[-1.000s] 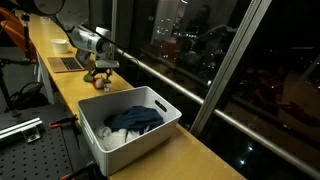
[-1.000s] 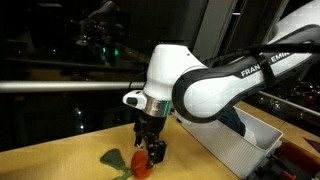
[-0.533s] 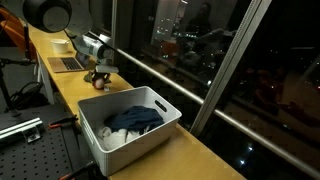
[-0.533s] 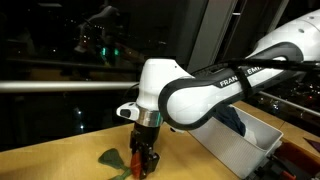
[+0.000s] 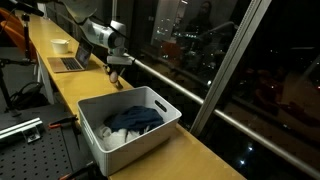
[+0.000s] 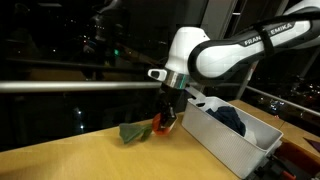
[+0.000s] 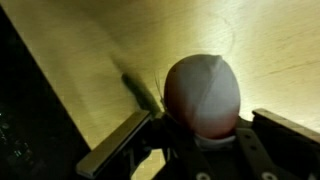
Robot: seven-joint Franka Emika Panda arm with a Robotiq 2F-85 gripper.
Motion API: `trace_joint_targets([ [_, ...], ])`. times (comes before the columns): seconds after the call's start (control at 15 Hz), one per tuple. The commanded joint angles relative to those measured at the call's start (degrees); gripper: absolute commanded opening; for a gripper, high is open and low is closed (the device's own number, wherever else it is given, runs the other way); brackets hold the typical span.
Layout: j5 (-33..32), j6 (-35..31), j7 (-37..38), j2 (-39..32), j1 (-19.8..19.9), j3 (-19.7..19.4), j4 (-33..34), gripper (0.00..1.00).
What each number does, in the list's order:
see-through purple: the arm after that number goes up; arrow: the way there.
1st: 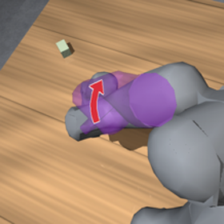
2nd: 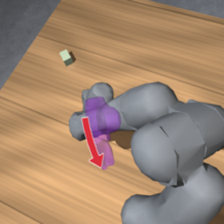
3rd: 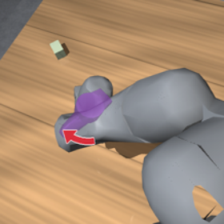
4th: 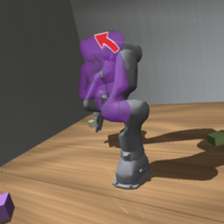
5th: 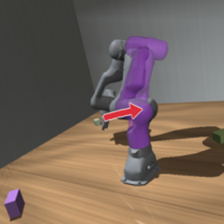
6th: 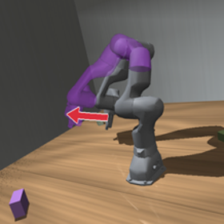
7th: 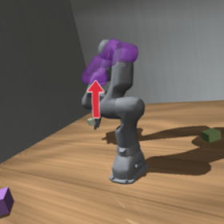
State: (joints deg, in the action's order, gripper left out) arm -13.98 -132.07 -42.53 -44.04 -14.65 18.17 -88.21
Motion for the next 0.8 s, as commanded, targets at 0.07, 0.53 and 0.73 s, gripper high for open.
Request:
trace_joint_targets([
  [0.07,-0.33,-7.59,8.06,15.95,3.06,-4.03,-14.2,0.05],
  [0.53,-7.44,-7.3,18.77,35.39,7.3,-12.6,-28.01,0.05],
  [0.73,-7.73,-6.66,16.98,42.96,11.15,-15.07,-34.27,0.05],
])
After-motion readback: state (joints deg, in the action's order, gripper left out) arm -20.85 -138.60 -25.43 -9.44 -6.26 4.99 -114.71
